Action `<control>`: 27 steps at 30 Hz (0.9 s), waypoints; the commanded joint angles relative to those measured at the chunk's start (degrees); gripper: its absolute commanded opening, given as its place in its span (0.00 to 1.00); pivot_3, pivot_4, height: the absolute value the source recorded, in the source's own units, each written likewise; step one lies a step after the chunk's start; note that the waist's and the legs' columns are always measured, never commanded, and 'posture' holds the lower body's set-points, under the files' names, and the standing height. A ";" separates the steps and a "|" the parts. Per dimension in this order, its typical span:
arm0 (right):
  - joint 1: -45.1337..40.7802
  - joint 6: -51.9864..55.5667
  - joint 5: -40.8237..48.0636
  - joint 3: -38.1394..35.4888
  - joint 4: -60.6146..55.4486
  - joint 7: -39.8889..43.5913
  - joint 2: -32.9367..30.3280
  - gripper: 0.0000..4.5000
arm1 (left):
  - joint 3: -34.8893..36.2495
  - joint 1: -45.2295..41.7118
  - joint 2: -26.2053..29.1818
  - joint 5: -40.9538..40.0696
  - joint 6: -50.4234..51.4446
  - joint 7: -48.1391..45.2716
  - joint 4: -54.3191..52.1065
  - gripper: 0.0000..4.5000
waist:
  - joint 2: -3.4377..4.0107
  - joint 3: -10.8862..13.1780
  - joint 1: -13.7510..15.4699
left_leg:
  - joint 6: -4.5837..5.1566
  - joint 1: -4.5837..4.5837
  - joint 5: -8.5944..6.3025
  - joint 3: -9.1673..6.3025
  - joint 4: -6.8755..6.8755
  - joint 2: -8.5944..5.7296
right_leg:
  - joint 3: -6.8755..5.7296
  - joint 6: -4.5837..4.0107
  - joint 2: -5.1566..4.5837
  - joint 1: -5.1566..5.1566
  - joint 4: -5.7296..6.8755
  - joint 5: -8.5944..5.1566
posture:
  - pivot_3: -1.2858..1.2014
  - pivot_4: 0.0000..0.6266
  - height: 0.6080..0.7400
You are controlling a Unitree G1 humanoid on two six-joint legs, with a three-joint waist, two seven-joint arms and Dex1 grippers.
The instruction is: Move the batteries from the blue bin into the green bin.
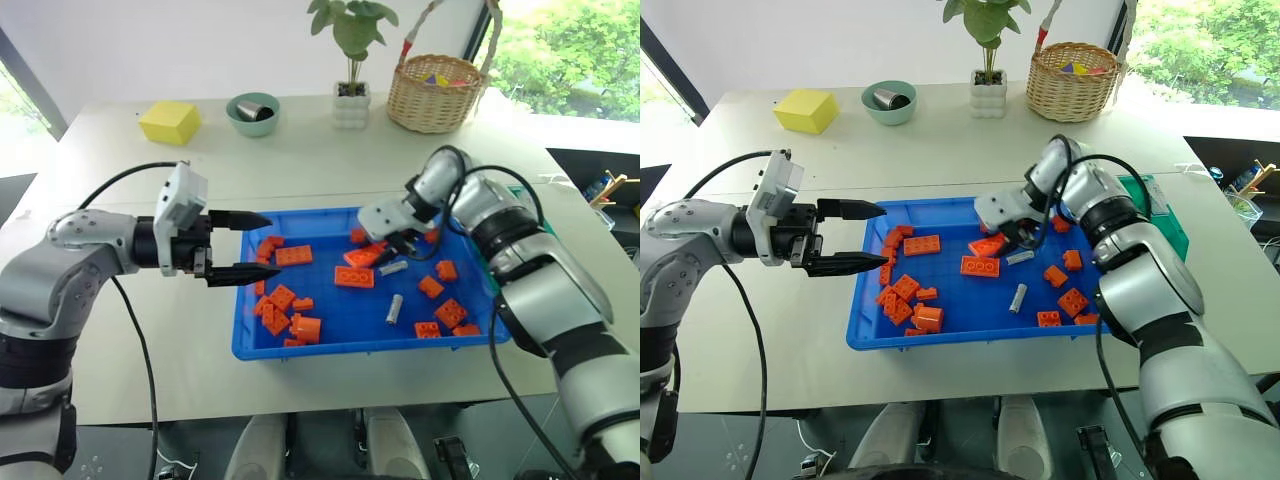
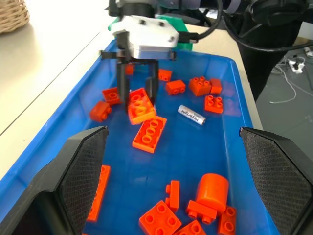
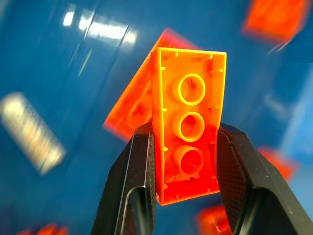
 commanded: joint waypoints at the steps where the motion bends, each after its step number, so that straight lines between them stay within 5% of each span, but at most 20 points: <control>1: -1.09 3.26 0.01 -2.89 -0.77 -4.87 3.60 0.24 | 0.36 -0.76 0.12 -0.13 -1.05 -0.25 -0.57 1.00 | 0.00 0.00 0.09 | 0.00 0.00 0.00 0.00 0.00 0.00 | 0.00 0.00 0.00 0.00 0.00 0.00 | 0.52 0.24 0.71; 6: 0.89 7.34 -1.40 -3.84 -1.72 -10.30 7.48 0.24 | 0.93 -0.12 0.16 -0.46 -0.83 0.30 -1.28 1.00 | 0.00 0.00 0.38 | -0.01 -0.01 0.00 -0.01 0.00 -0.02 | 0.01 0.00 -0.01 -0.01 0.00 0.00 | 0.52 0.24 0.71; 12: 3.28 10.64 -1.52 -4.65 -7.52 -11.54 7.12 0.88 | 1.31 0.39 0.43 -0.74 -0.54 0.54 -1.65 1.00 | 0.00 0.00 0.16 | 0.00 -0.01 0.00 0.00 0.00 -0.05 | 0.02 0.00 -0.02 -0.02 0.01 0.00 | 0.52 0.24 0.71; 16: 4.89 16.68 1.21 -7.11 -17.84 -8.15 2.66 0.88 | 1.00 -0.25 0.32 -0.80 -0.40 0.44 -1.30 1.00 | 0.01 0.00 0.16 | 0.01 -0.05 -0.01 0.00 0.00 -0.04 | 0.02 0.00 -0.02 -0.07 0.02 0.00 | 0.52 0.24 0.71; 19: 8.61 19.10 5.03 -9.33 -30.13 -0.99 -6.23 0.88 | 0.27 -0.80 0.18 -0.41 -0.82 -0.38 -0.50 1.00 | 0.00 0.00 0.76 | 0.02 -0.09 -0.02 -0.03 0.01 -0.04 | 0.00 0.01 -0.02 -0.06 0.00 0.00 | 0.52 0.24 0.71; 24: 15.04 17.39 14.61 -1.88 -44.37 0.56 -23.64 0.88 | -1.20 -2.48 -0.67 0.39 -1.68 -1.23 1.25 1.00 | 0.00 0.00 0.63 | 0.06 -0.13 -0.04 -0.01 0.07 -0.07 | -0.04 0.02 -0.07 0.01 -0.07 0.01 | 0.52 0.24 0.71; 27: 18.27 15.15 15.88 0.04 -46.97 0.56 -27.31 0.88 | -2.19 -3.59 -1.20 0.74 -2.10 -1.86 2.14 1.00 | 0.00 0.00 -0.01 | 0.09 -0.09 -0.05 0.04 0.04 -0.02 | -0.03 0.02 -0.07 0.01 -0.06 0.00 | 0.52 0.24 0.71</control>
